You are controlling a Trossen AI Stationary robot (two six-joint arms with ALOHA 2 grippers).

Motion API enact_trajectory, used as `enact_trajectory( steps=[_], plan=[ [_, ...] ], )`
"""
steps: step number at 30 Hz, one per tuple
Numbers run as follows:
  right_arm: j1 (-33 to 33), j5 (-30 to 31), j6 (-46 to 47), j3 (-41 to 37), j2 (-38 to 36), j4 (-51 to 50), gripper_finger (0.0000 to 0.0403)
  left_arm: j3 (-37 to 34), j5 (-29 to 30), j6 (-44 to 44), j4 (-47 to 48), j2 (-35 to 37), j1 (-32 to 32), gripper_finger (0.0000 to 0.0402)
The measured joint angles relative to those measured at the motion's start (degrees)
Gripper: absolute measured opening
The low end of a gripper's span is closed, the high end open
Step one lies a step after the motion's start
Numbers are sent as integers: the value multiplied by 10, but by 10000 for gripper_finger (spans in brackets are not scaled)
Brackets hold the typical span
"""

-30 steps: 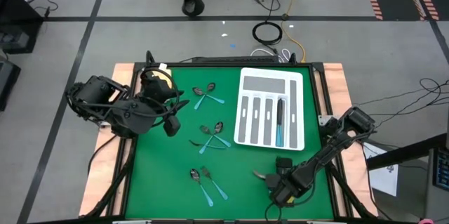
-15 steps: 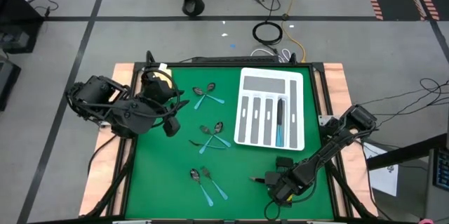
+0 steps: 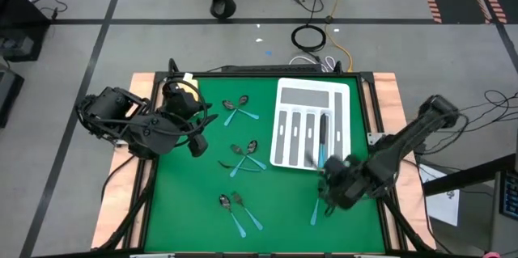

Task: Sort silverware
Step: Put the blue table knife into the silverware tray with the other blue table knives

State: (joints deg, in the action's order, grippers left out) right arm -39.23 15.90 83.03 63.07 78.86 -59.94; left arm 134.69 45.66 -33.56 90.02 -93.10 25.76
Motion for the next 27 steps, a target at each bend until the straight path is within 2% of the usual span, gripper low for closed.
enact_trajectory(
  steps=[6, 9, 15, 23, 27],
  plan=[
    [63, 88, 112, 0, -93, -169, 0, 0, 14, 0, 0, 0, 0, 141],
    [99, 146, 163, -12, -124, -186, 0, 0, 20, 0, 0, 0, 0, 141],
    [163, 183, 199, -76, -155, -112, 0, 0, 26, 0, 0, 0, 0, 141],
    [221, 142, 157, -197, -155, 60, 0, 0, 26, 0, 0, 0, 0, 141],
    [248, 137, 136, -230, -155, 110, 0, 0, 26, 7, 0, 0, 0, 141]
  ],
)
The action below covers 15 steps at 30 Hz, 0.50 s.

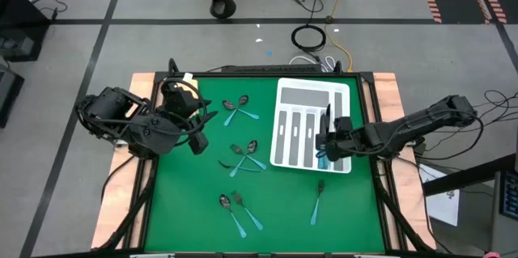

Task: Sort silverware
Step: Put the blue table knife into the silverware tray with the other blue table knives

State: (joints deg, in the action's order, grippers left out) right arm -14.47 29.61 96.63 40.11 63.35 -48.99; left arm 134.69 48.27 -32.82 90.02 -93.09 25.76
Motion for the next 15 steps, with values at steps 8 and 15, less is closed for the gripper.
enact_trajectory(
  steps=[8, 15],
  plan=[
    [44, -32, -41, -68, 0, 94, 0, 0, 0, 4, 0, 0, 0, 141],
    [67, -60, -66, -97, 0, 130, 5, 0, 0, 7, 0, 0, 0, 141]
  ],
)
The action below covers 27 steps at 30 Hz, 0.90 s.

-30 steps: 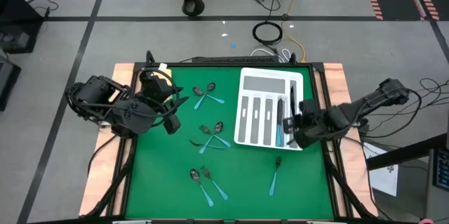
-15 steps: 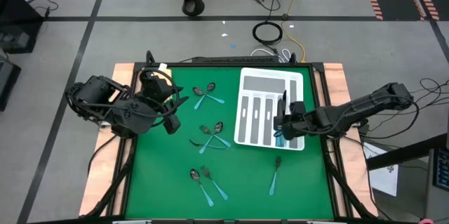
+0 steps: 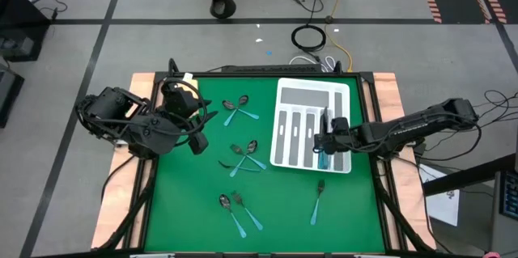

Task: Sort silverware
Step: Put the blue table knife into the silverware tray with the other blue table knives, then put the blue spoon into the silverware tray

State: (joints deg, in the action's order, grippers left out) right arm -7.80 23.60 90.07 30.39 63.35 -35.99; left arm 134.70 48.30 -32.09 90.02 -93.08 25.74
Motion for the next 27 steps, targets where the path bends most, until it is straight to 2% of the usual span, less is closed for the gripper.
enact_trajectory(
  steps=[14, 17, 21, 27],
  plan=[
    [0, -41, -36, 5, -3, -13, 165, 0, 2, 0, 0, 0, 0, 141],
    [0, -3, -87, 30, -15, -34, 175, 0, 2, -1, 0, 0, 0, 141],
    [0, 44, -226, 92, -39, -57, 172, 0, 2, 0, 0, 0, 0, 141],
    [4, 51, -377, 215, -47, -120, 163, 0, -8, -2, 0, 0, -40, 141]
  ],
)
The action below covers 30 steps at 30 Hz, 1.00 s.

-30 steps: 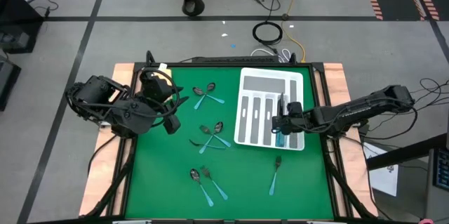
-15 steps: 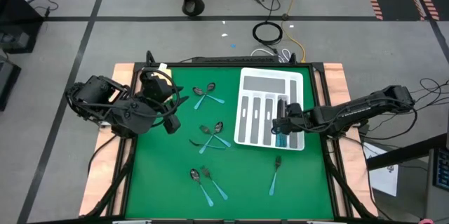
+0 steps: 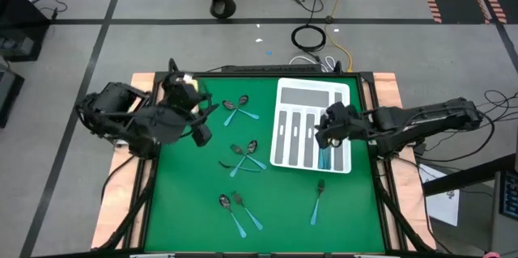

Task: Sort silverware
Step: Put the blue spoon into the silverware tray

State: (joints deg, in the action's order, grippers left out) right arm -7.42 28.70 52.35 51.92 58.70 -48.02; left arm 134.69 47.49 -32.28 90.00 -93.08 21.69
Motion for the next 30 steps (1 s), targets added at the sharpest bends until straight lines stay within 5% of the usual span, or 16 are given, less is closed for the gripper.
enact_trajectory(
  steps=[9, 13, 17, 23, 30],
  plan=[
    [0, 16, -116, 184, 0, -176, 160, -98, -115, 105, -8, 1, -223, 141],
    [0, 17, -164, 254, -4, -245, 160, -187, -157, 229, -51, 0, -322, 141],
    [0, 19, -200, 296, -16, -268, 160, -286, -276, 328, -166, 0, -416, 141],
    [0, 16, -213, 303, -48, -277, 160, -400, -347, 258, -318, 0, -533, 141],
    [0, 47, -196, 303, -64, -274, 160, -494, -452, 151, -337, -7, -650, 141]
  ],
)
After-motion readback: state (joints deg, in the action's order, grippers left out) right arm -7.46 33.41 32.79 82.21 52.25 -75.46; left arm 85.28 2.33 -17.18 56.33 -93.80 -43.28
